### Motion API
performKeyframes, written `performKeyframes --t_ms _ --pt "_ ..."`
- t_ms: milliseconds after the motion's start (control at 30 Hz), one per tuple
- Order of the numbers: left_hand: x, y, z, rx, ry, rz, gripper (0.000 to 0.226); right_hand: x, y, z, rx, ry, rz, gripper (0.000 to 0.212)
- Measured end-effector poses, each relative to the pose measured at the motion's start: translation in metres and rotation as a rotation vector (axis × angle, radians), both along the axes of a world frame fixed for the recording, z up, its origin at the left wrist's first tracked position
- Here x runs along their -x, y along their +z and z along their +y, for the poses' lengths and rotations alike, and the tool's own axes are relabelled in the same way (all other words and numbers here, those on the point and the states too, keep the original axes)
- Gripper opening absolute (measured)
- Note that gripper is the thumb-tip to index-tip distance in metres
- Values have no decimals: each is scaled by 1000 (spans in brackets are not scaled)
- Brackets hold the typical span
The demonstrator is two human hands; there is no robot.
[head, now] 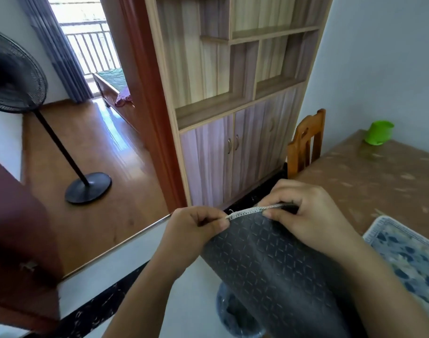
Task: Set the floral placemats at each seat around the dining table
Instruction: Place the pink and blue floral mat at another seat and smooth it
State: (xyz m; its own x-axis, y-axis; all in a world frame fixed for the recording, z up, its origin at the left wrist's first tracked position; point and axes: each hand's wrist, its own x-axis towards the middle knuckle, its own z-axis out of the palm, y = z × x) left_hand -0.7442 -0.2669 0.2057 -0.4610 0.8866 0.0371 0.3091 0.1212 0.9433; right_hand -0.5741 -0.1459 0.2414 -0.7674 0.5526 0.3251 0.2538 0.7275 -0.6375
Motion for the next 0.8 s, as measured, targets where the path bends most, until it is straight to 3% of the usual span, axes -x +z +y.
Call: performKeyframes --t_ms 200,433,800 --pt "53 -2 35 17 -63 -27 22 48 3 30 54 -24 -30 18" --pt "134 -7 80 -19 -226 89 22 114 -11 52 107 -128 -45 17" --pt "283 -19 153 37 -396 153 13 249 -22 77 21 -438 -53 19"
